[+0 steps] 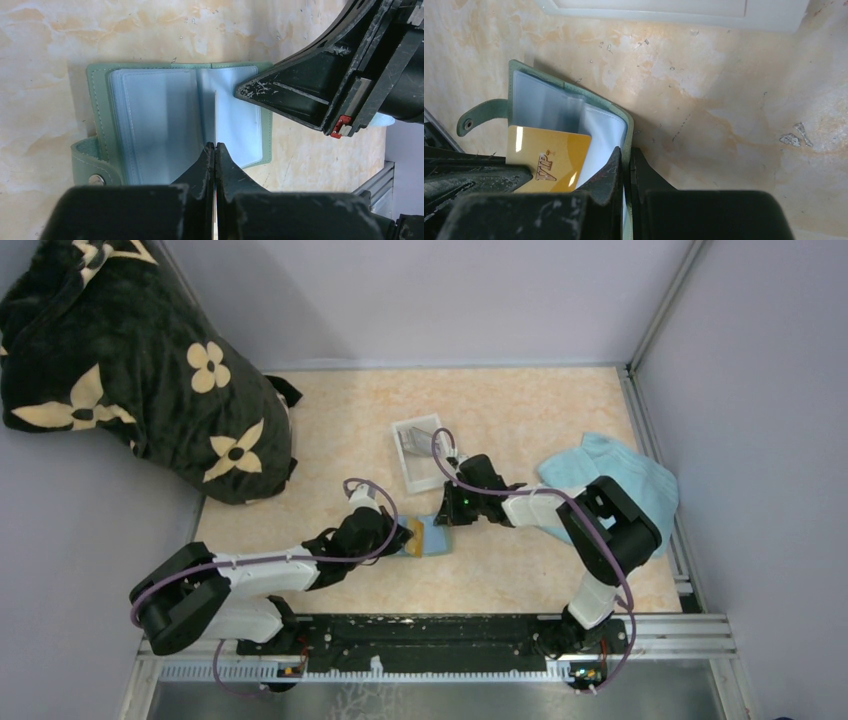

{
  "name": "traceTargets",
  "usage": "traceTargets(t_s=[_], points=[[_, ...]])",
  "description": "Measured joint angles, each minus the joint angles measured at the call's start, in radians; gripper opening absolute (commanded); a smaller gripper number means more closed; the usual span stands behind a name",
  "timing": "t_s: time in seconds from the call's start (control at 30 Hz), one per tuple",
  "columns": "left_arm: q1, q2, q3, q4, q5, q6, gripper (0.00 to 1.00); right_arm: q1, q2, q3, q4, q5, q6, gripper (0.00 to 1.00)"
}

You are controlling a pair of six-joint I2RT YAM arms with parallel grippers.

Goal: Put the credit cards into the card holder
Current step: Insert the credit card into the card holder.

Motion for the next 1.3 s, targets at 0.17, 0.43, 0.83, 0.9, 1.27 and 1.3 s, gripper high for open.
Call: traceTargets(t_s=[0.17, 0.43, 0.83, 0.9, 1.27, 1.3], points=[[0.000, -0.002, 0.000, -0.008, -0.016, -0.032, 0.00, 0.001, -0.003, -0.005, 0.005, -0.001, -0.001, 0.00], [0.000, 0.001, -0.002, -0.006, -0.029, -0.056, 0.00, 0.001, -0.003, -0.007, 0.008, -0.003, -0.003, 0.00], [0.000, 0.038, -0.045, 0.079, -0.045, -0.085, 0.00, 0.001, -0.004, -0.012, 0.015, -0.006, -0.006, 0.00], [0.000, 0.041, -0.059, 0.103, -0.051, -0.094, 0.00, 0.001, -0.006, -0.018, 0.024, -0.006, -0.006, 0.00], [0.000, 0.049, -0.140, 0.227, -0.084, -0.169, 0.00, 0.002, -0.019, -0.051, 0.057, -0.010, 0.009, 0.00], [-0.001, 0.053, -0.148, 0.244, -0.085, -0.178, 0.00, 0.002, -0.021, -0.051, 0.056, -0.010, 0.010, 0.00]])
